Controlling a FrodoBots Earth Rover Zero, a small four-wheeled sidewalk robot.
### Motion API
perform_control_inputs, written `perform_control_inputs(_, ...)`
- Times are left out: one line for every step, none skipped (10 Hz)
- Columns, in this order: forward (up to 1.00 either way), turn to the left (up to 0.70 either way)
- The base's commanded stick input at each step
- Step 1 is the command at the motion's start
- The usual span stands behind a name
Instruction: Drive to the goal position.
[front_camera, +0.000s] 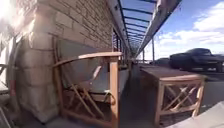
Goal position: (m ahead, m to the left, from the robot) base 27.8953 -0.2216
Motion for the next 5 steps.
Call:
perform_control_inputs(0.0, -0.45)
perform_control_inputs(0.0, -0.45)
perform_control_inputs(0.0, -0.45)
perform_control_inputs(0.0, -0.45)
perform_control_inputs(0.0, -0.45)
